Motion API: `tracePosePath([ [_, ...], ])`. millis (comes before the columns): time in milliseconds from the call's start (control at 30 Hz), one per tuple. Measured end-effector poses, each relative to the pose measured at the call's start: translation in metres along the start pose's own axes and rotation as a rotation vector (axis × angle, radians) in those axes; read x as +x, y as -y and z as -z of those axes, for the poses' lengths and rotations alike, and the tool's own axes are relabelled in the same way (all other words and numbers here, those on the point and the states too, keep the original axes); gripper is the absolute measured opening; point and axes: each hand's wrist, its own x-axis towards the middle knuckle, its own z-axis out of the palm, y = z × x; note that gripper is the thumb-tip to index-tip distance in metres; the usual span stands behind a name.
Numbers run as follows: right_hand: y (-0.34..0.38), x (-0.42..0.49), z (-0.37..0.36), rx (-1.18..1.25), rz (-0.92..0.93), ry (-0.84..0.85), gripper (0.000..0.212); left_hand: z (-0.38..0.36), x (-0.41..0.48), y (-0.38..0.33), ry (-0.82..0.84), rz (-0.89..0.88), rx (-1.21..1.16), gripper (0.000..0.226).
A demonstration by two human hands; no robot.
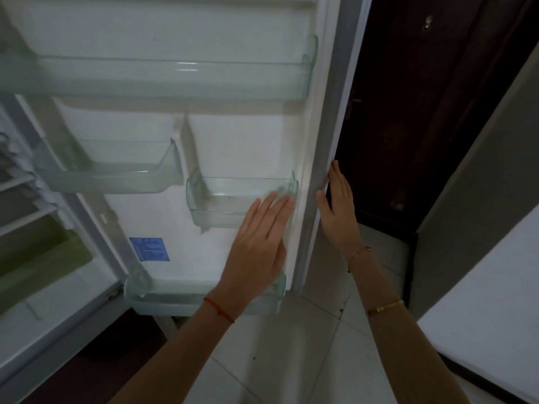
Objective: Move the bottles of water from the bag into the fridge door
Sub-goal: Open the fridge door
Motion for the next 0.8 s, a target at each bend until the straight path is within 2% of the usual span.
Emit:
tracePosePath([
  [400,-0.040,0.071,-0.017,0.125,-0.040,0.214,0.059,-0.036,0.048,0.003,0.094,0.139,0.182,0.075],
  [800,-0.064,0.137,-0.044,0.248,-0.044,0.338,0.059,-0.067,0.089,0.018,0.175,0.204,0.281,0.076],
])
